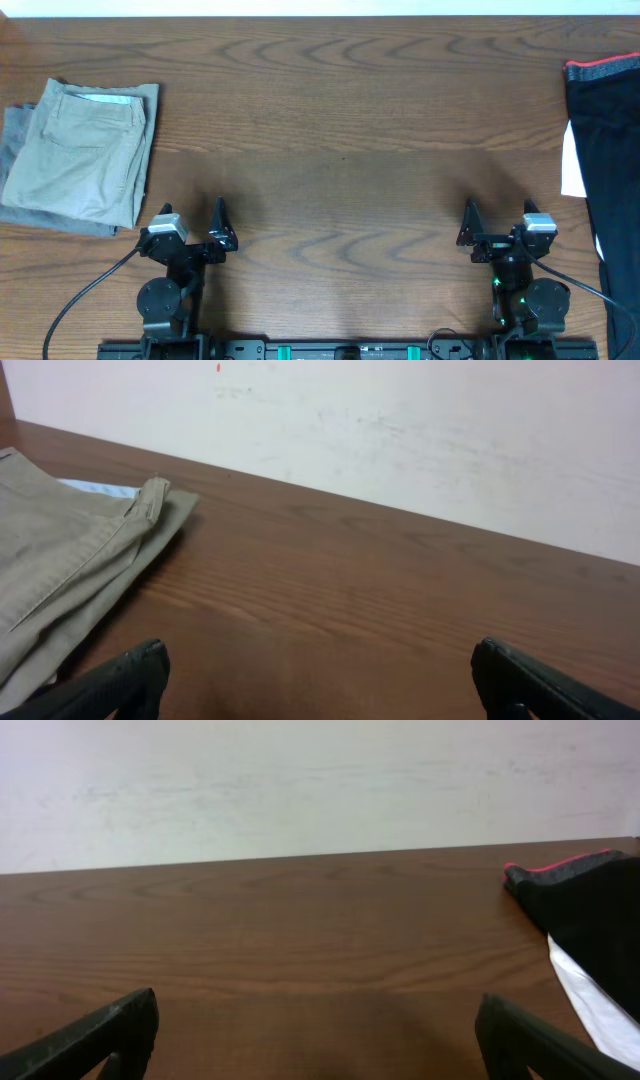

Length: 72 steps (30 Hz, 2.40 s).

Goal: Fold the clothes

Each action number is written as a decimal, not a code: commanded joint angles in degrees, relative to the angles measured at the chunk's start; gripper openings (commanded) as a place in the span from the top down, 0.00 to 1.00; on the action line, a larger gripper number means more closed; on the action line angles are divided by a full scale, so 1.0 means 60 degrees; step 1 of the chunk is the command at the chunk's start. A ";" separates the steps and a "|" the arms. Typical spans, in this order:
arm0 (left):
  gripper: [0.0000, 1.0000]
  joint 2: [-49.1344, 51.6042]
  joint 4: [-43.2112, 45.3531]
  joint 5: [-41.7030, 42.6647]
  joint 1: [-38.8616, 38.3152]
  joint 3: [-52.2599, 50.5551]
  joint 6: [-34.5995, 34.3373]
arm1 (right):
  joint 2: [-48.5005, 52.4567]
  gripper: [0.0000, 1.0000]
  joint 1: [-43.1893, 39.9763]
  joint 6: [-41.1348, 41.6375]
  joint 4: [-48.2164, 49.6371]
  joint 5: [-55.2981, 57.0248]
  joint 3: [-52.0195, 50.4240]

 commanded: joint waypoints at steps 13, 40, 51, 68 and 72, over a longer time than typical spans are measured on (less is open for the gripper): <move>0.02 -0.0076 -0.0306 -0.0073 -0.0040 -0.0189 0.0095 | -0.0058 0.01 -0.0080 -0.0095 -0.0029 0.0036 -0.0022; 0.02 -0.0076 -0.0306 -0.0073 -0.0036 -0.0189 0.0095 | 0.0645 0.01 -0.0080 0.0739 0.4929 -0.0652 0.1049; 0.02 -0.0076 -0.0310 -0.0073 -0.0036 -0.0189 0.0091 | 0.7300 0.01 -0.0091 -0.1461 0.2106 0.0841 0.6575; 0.02 -0.0076 -0.0310 -0.0073 -0.0040 -0.0189 0.0095 | 1.6367 0.01 -0.1712 -0.3530 -0.2371 0.3829 1.3264; 0.02 -0.0076 -0.0306 -0.0073 -0.0040 -0.0189 0.0095 | 1.7227 0.01 -0.1814 -0.4353 -0.1472 0.5067 1.3376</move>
